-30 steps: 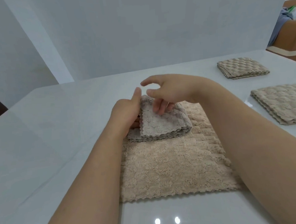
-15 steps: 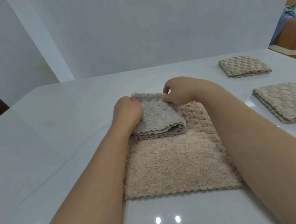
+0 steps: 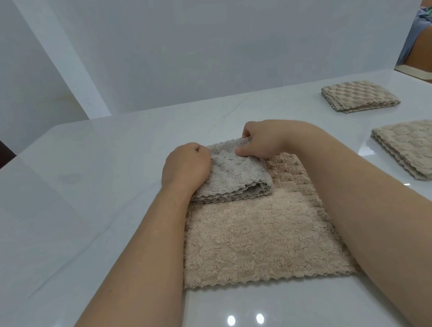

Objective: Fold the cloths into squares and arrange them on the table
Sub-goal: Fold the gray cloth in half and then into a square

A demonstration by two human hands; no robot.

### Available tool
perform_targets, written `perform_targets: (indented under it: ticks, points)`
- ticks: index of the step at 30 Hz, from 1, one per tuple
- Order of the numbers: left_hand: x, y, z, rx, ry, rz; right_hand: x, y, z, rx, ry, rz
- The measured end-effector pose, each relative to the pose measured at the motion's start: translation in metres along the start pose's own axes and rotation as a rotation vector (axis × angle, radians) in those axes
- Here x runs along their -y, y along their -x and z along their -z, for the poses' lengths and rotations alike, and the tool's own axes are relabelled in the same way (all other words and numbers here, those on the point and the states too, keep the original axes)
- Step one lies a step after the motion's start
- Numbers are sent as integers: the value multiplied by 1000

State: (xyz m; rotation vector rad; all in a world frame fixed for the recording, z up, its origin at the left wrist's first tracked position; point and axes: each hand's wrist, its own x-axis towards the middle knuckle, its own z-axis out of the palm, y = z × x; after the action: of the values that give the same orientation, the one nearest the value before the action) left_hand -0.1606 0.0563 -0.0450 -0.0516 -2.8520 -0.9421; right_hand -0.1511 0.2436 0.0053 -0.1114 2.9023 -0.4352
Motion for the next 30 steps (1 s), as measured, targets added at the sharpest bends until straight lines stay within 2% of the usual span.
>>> perform_targets:
  ticks: [6,11,14,21,26,30]
  points:
    - [8,-9,-3,43,26,-20,-6,-6,3,-10,-137,2]
    - [6,-9,2,68,115,13,-13,-4,11,-53,-337,86]
    - [3,-8,10,41,264,49,-14,-3,18,-58,-346,108]
    - [-22,-5,43,4,728,-42,-12,32,51,-1,-375,191]
    - [-49,-18,75,-93,696,-243,-9,43,67,-123,-370,199]
    - [-53,-33,80,-154,686,-267,-3,47,71,-171,-265,177]
